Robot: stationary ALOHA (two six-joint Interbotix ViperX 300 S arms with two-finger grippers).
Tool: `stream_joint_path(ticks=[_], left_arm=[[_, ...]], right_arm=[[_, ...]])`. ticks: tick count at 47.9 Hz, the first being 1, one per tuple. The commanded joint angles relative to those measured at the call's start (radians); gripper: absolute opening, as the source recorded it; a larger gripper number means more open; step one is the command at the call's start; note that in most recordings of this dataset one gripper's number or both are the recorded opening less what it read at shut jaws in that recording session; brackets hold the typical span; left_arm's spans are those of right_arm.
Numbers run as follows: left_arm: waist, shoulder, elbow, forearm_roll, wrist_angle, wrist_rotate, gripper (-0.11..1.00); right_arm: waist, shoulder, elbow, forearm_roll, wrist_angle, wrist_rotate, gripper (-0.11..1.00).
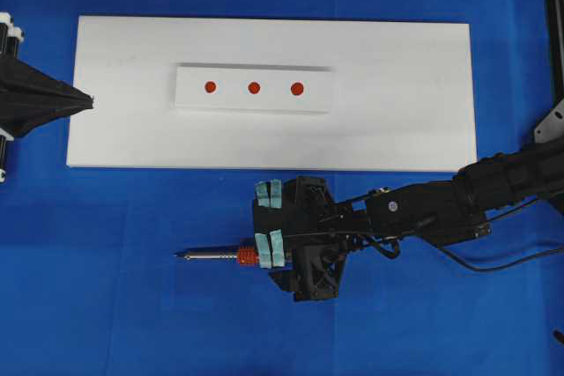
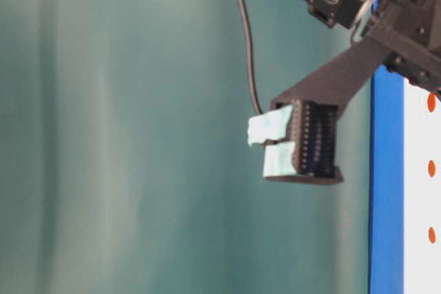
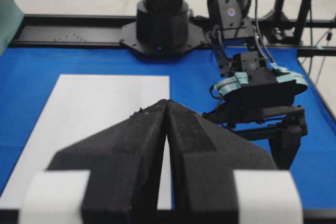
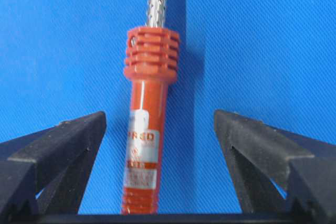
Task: Touch the tip of the soldering iron to the mark.
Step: 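Close the right gripper around the soldering iron's red handle, then lift the iron tip-down and carry it over the red dots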
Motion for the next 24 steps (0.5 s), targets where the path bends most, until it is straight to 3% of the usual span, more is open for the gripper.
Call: stream_joint_path(ticks=[1, 6, 9, 19, 21, 24], left_arm=[[-0.002, 0.005, -0.011, 0.002, -0.006, 0.000, 0.00], [-0.002, 0.005, -0.011, 0.002, -0.006, 0.000, 0.00], [-0.002, 0.003, -0.011, 0.002, -0.006, 0.000, 0.00], [-0.002, 0.003, -0.011, 0.002, -0.006, 0.000, 0.00], [-0.002, 0.005, -0.011, 0.002, -0.006, 0.000, 0.00], [-0.002, 0.003, -0.011, 0.000, -0.006, -0.002, 0.00]], right_arm=[[0.002, -0.014, -0.020, 0.002, -0.025, 0.000, 0.85], [0.003, -0.014, -0.017, 0.002, -0.032, 0.000, 0.79], [0.002, -0.014, -0.017, 0.000, -0.032, 0.000, 0.70], [0.000, -0.014, -0.011, -0.002, -0.063, 0.000, 0.13], [0.002, -0.014, -0.008, -0.002, -0.080, 0.000, 0.07], [0.000, -0.014, 0.000, -0.002, -0.110, 0.000, 0.06]])
